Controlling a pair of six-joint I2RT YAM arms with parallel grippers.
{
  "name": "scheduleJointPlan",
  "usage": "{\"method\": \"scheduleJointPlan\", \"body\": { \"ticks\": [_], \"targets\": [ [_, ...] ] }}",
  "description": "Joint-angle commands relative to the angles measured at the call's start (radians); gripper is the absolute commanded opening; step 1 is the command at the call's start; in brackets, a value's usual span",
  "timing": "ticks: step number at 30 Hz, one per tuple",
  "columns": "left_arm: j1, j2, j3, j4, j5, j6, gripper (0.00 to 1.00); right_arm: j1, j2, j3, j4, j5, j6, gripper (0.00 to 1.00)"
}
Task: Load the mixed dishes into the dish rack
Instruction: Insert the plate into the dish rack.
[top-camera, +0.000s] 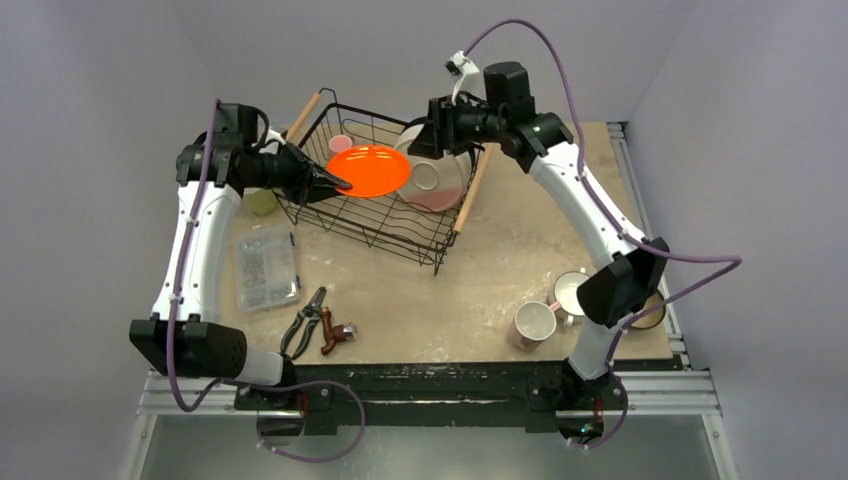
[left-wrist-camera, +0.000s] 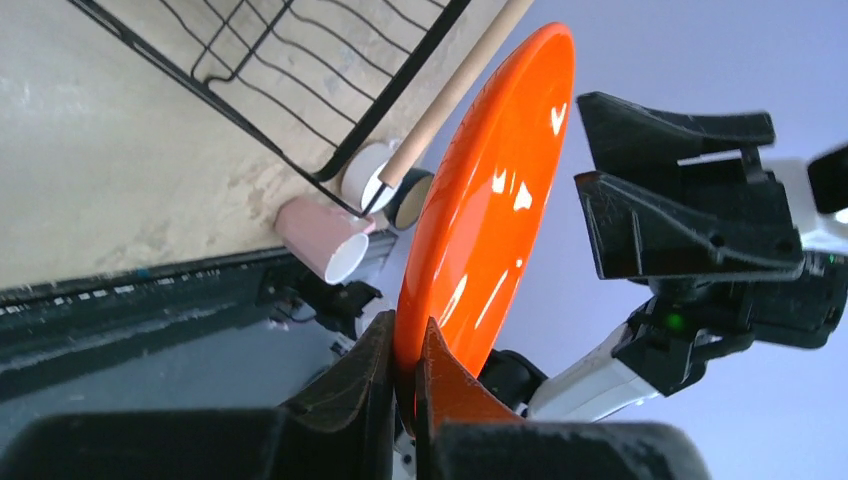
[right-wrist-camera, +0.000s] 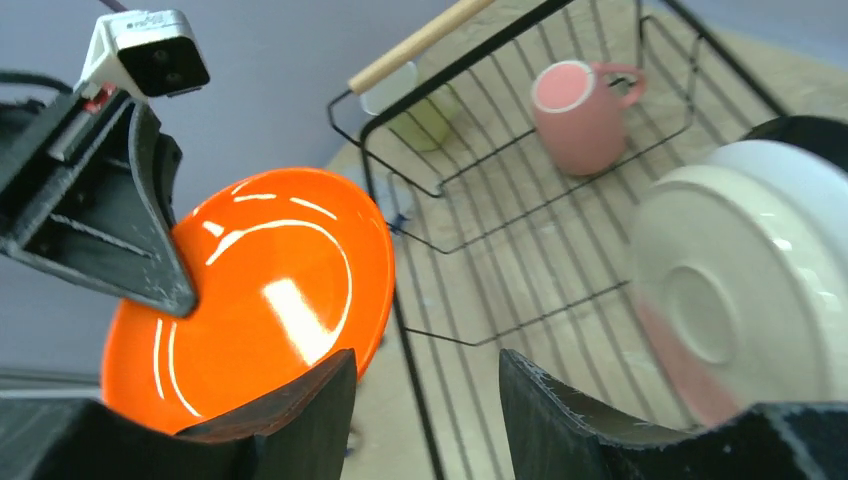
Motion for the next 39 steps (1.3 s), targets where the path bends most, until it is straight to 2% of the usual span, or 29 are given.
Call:
{"method": "scheduleJointPlan", "body": {
  "ticks": [1, 4, 7, 8, 10, 12, 16, 22, 26, 29, 34, 35, 36, 38, 39],
  "targets": [
    [0.008, 0.036, 0.035, -0.095, 0.175, -0.115, 0.0, 0.0, -0.164, -0.066, 0.024, 0.119, -0.395, 0.55],
    [0.007, 0.065, 0.064, -0.186, 0.188, -0.109, 0.0, 0.019, -0.291, -0.201, 0.101, 0.068, -0.662, 0.59],
    [0.007, 0.116, 0.109, -0.343, 0.191, -0.078, 0.0, 0.099, -0.465, -0.418, 0.228, 0.061, -0.978, 0.75],
    [0.006, 0.131, 0.126, -0.392, 0.191, -0.061, 0.0, 0.118, -0.512, -0.488, 0.288, 0.068, -1.026, 0.79],
    [0.006, 0.156, 0.163, -0.452, 0.18, -0.028, 0.0, 0.135, -0.547, -0.54, 0.356, 0.04, -1.057, 0.8],
    [0.005, 0.163, 0.182, -0.474, 0.173, -0.016, 0.0, 0.169, -0.525, -0.507, 0.326, 0.029, -1.082, 0.79],
    [0.004, 0.153, 0.184, -0.471, 0.165, -0.026, 0.0, 0.293, -0.481, -0.503, 0.361, 0.13, -1.166, 0.78],
    [0.004, 0.142, 0.182, -0.481, 0.152, -0.018, 0.0, 0.363, -0.36, -0.376, 0.206, 0.151, -1.318, 0.67],
    [0.004, 0.133, 0.183, -0.478, 0.143, -0.016, 0.0, 0.408, -0.328, -0.375, 0.22, 0.256, -1.349, 0.56],
    [0.004, 0.128, 0.179, -0.455, 0.149, -0.015, 0.0, 0.429, -0.32, -0.383, 0.247, 0.326, -1.363, 0.38],
    [0.005, 0.114, 0.177, -0.411, 0.157, -0.017, 0.0, 0.436, -0.338, -0.402, 0.308, 0.402, -1.339, 0.03],
    [0.005, 0.113, 0.176, -0.404, 0.16, -0.019, 0.0, 0.436, -0.34, -0.403, 0.31, 0.409, -1.335, 0.0],
    [0.006, 0.112, 0.179, -0.398, 0.164, -0.017, 0.11, 0.436, -0.343, -0.408, 0.315, 0.415, -1.329, 0.0],
    [0.006, 0.11, 0.198, -0.385, 0.144, 0.0, 0.53, 0.435, -0.349, -0.426, 0.331, 0.424, -1.321, 0.0],
    [0.006, 0.108, 0.223, -0.389, 0.112, 0.016, 0.81, 0.434, -0.352, -0.437, 0.343, 0.422, -1.315, 0.0]
  ]
}}
